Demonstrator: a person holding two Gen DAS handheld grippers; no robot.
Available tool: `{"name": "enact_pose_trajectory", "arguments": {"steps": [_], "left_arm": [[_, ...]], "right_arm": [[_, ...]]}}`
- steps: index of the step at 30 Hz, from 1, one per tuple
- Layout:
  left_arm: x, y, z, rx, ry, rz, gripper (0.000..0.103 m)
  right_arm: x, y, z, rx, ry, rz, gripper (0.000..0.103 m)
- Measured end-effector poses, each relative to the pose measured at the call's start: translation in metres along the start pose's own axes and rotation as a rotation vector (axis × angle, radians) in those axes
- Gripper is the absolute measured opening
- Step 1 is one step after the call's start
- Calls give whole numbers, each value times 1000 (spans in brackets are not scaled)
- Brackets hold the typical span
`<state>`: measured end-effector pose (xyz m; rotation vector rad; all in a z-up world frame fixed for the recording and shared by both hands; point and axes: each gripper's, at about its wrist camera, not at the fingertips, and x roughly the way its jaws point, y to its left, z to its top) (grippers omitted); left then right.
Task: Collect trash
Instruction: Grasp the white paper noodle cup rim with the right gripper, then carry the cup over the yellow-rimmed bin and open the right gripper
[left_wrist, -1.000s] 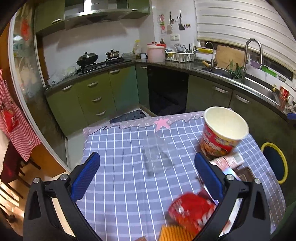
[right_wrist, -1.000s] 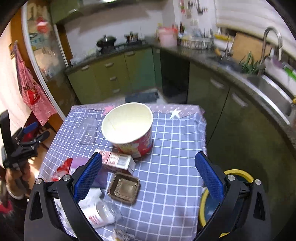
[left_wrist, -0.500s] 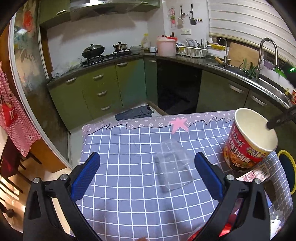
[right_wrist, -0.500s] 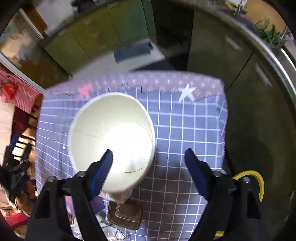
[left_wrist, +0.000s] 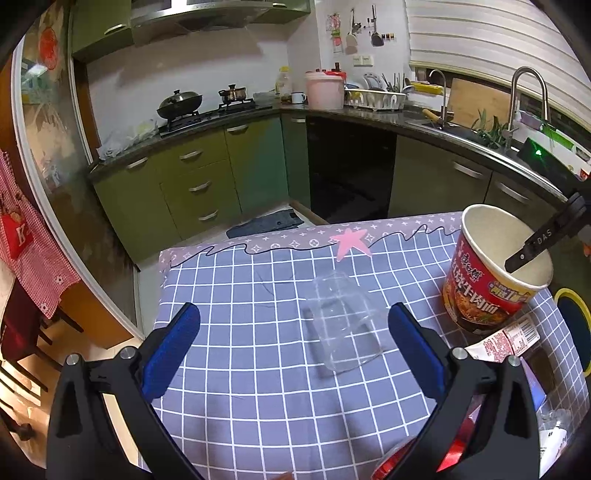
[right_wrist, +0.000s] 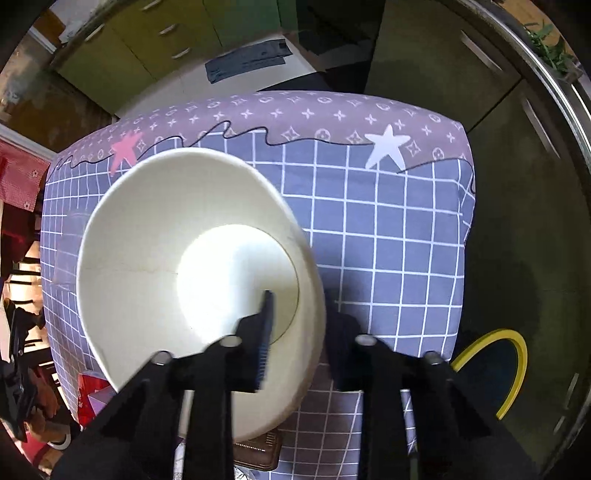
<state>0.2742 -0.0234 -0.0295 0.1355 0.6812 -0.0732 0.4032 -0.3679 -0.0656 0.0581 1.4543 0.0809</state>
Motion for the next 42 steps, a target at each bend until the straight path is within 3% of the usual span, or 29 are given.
{"name": "enact_pose_trajectory", "arguments": {"steps": [1, 9, 16, 22, 27, 33, 42], "left_arm": [[-1, 0, -1, 0, -1, -1, 97], [-2, -1, -2, 1, -3, -4, 97], [-4, -1, -3, 1, -5, -8, 97], [-4, -3, -4, 11, -8, -11, 97], [-7, -7, -5, 20, -13, -12, 97], [-5, -13, -7, 35, -10, -14, 97], [0, -17, -9, 45, 4, -11, 97]], "right_arm": [[0, -1, -1, 4, -4, 4, 6], [-7, -8, -10, -4, -40, 27, 4], [-55, -26, -21, 11, -127, 54, 4], [-123, -91, -57, 101, -236, 55, 4], [-141, -173, -107, 236, -250, 4, 4], [-92, -278, -168, 448, -174, -40, 4], [18, -342, -214, 607, -66, -24, 4]]}}
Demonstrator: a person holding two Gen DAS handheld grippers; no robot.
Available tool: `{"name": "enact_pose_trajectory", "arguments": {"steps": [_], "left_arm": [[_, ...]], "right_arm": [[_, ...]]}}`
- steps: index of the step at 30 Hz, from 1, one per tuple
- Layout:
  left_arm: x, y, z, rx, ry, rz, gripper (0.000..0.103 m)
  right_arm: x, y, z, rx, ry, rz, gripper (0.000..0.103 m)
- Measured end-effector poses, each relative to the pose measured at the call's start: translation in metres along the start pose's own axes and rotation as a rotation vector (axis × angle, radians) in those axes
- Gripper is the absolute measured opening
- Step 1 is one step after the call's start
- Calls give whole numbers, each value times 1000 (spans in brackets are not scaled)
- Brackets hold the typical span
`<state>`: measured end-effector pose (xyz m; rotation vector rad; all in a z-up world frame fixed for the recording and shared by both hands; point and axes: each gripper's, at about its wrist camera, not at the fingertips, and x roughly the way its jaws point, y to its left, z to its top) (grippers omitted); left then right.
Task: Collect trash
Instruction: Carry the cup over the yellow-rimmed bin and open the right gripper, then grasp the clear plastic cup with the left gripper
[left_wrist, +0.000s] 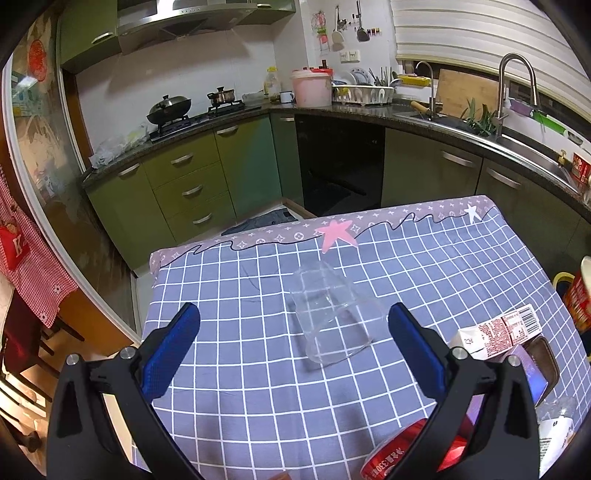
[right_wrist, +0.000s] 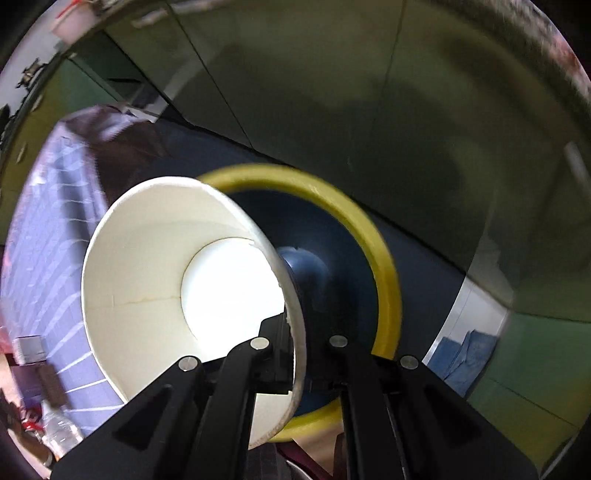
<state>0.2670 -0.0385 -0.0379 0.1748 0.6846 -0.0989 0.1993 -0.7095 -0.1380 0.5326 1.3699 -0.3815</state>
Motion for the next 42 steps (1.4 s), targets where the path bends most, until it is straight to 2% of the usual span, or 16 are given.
{"name": "enact_pose_trajectory", "arguments": {"steps": [8, 11, 12, 15, 18, 20, 23, 27, 28, 31, 33, 34, 35, 38, 42], "left_arm": [[3, -2, -1, 6, 7, -3, 97], [3, 2, -1, -11, 4, -1, 97], [4, 3, 0, -18, 8, -2, 97], [7, 6, 0, -27, 17, 0, 97], [8, 9, -1, -30, 21, 1, 97], [7, 9, 0, -34, 28, -6, 97], [2, 9, 3, -38, 35, -37, 97], [-6, 12, 14, -38, 36, -33, 97], [-6, 12, 16, -32, 44, -36, 97], [8, 10, 23, -18, 98, -57, 97], [26, 8, 24, -29, 163, -80, 97], [30, 8, 23, -28, 169, -81, 97], [35, 5, 22, -16, 170, -53, 97], [41, -4, 13, 37, 146, 41, 97], [47, -5, 2, 36, 162, 60, 97]], "right_arm": [[82, 16, -8, -7, 97, -12, 5], [98, 20, -7, -17, 114, -38, 7], [97, 23, -6, -28, 109, -59, 13], [84, 31, -4, -64, 78, -108, 25], [59, 43, -7, -101, 33, -123, 25], [42, 50, -11, -113, 11, -87, 25], [9, 68, -26, -150, -33, -15, 31], [-24, 87, -48, -210, -74, 29, 31], [-27, 81, -57, -219, -79, 38, 31], [-38, 89, -75, -239, -84, 69, 31], [-44, 85, -82, -250, -89, 84, 31], [-39, 91, -72, -254, -90, 92, 31], [-28, 85, -64, -259, -89, 100, 31], [-31, 94, -75, -277, -85, 114, 31], [-35, 111, -91, -295, -84, 128, 31]]}}
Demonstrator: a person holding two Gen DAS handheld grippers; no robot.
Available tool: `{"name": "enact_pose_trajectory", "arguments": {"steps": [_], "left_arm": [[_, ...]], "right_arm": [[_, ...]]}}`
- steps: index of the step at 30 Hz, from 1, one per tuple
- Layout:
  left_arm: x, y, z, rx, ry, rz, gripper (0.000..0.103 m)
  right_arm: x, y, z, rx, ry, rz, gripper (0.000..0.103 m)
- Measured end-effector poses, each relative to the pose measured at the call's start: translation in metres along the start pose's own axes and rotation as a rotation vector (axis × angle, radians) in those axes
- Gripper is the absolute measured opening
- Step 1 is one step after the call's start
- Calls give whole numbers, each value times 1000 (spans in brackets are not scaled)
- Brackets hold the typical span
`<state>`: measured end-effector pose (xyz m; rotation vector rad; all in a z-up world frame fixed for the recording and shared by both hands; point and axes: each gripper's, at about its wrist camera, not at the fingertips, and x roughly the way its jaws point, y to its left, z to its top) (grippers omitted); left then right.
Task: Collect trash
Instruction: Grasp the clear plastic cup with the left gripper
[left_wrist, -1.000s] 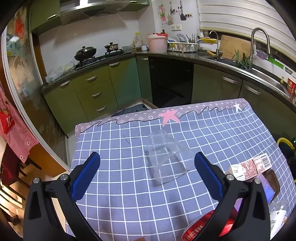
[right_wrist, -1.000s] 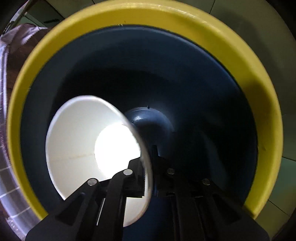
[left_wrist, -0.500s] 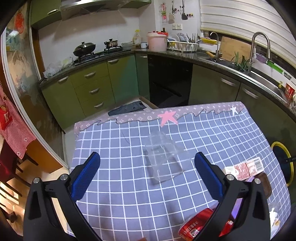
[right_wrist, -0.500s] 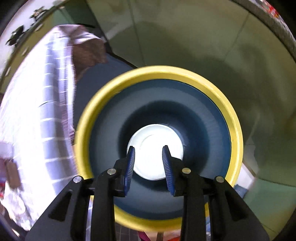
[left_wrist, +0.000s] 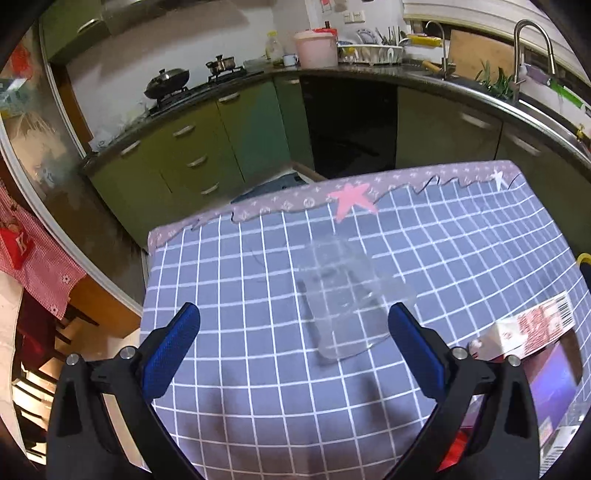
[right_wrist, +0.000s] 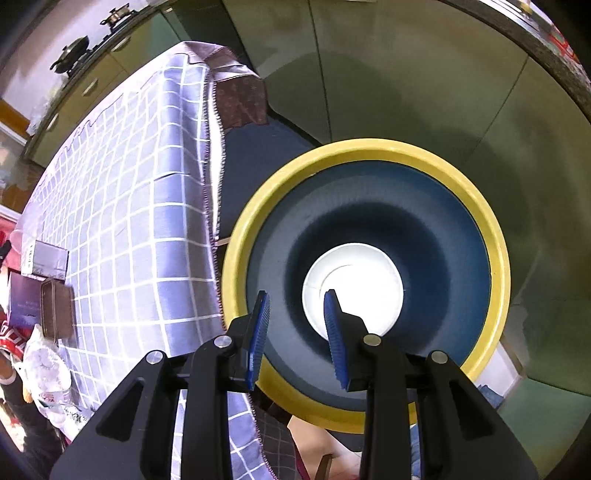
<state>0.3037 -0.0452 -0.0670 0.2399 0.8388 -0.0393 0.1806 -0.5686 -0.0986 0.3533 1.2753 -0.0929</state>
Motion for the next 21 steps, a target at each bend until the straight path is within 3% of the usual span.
{"name": "enact_pose_trajectory", "arguments": {"steps": [11, 13, 18, 21], "left_arm": [[37, -1, -3, -8, 35, 41, 95], [41, -2, -3, -9, 41, 32, 81], [43, 2, -4, -44, 37, -25, 70], [41, 1, -2, -36, 20, -12, 40]], "right_arm": [[4, 19, 4, -38, 8, 12, 31], [3, 22, 3, -42, 8, 15, 31], [3, 30, 1, -41, 10, 17, 31], [5, 25, 2, -41, 15, 18, 31]]}}
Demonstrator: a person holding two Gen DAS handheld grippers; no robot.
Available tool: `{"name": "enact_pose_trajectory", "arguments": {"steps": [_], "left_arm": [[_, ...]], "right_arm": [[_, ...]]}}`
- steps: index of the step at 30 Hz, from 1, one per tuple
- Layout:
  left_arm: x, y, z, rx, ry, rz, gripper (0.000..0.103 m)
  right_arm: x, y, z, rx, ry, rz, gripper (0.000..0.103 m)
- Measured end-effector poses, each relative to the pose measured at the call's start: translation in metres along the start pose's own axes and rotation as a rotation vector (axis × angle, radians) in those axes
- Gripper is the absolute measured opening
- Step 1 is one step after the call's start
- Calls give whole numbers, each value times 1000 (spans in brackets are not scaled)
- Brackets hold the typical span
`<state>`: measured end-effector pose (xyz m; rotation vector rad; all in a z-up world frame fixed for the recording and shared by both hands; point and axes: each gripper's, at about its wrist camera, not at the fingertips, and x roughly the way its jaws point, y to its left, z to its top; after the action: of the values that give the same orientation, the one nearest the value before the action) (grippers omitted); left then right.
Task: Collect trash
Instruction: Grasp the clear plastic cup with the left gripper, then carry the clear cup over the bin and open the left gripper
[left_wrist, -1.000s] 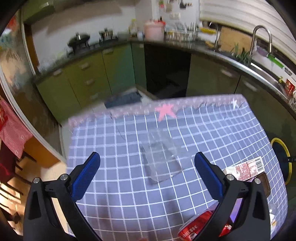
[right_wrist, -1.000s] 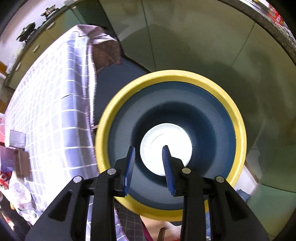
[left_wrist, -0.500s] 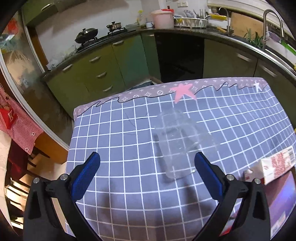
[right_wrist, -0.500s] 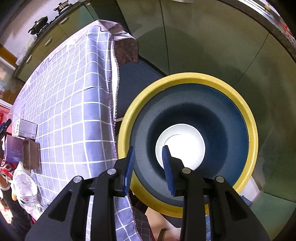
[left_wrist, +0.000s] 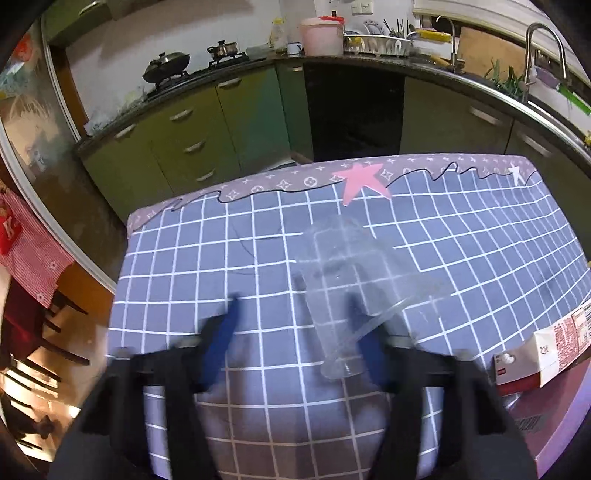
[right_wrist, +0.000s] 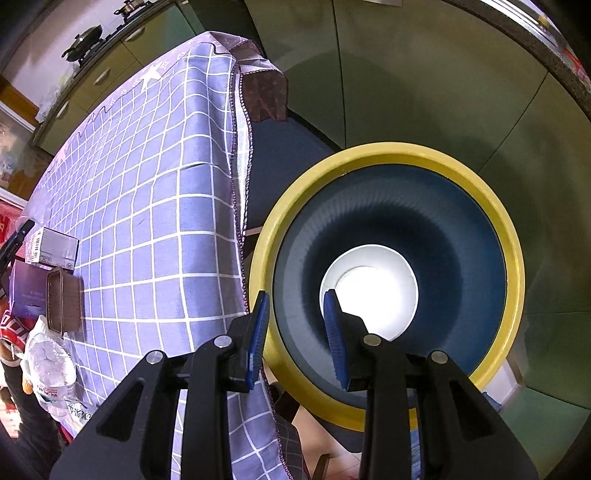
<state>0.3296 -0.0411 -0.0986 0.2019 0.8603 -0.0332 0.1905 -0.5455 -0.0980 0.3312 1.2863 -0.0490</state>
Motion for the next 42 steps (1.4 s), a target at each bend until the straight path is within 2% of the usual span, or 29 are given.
{"name": "enact_pose_trajectory", "arguments": {"steps": [2, 4, 8, 10, 17, 26, 32, 35, 38, 42], "left_arm": [[-2, 1, 1, -7, -11, 6, 33], [-3, 0, 0, 2, -9, -21, 21], [-8, -1, 1, 5, -24, -47, 13], [-10, 0, 1, 1, -21, -67, 6], [-37, -6, 5, 38, -68, -117, 5], [-113, -48, 23, 151, -158, -172, 5], [-158, -119, 40, 258, -195, -276, 5], [-178, -175, 45, 324, -180, -379, 5], [-192, -227, 43, 393, -165, -446, 5], [-200, -309, 31, 500, -107, -541, 5]], "right_arm": [[5, -1, 1, -2, 5, 4, 31], [10, 0, 4, -5, 6, 5, 31], [9, -1, 3, -9, 1, 6, 31], [6, -1, 2, -11, -6, 4, 31], [-6, -3, -3, -18, -31, 19, 31], [-32, -17, -15, -17, -91, 53, 31], [-59, -39, -31, -11, -151, 73, 31], [-74, -54, -43, -3, -179, 76, 31], [-90, -75, -56, 13, -210, 72, 31], [-107, -100, -72, 38, -246, 61, 31]]}}
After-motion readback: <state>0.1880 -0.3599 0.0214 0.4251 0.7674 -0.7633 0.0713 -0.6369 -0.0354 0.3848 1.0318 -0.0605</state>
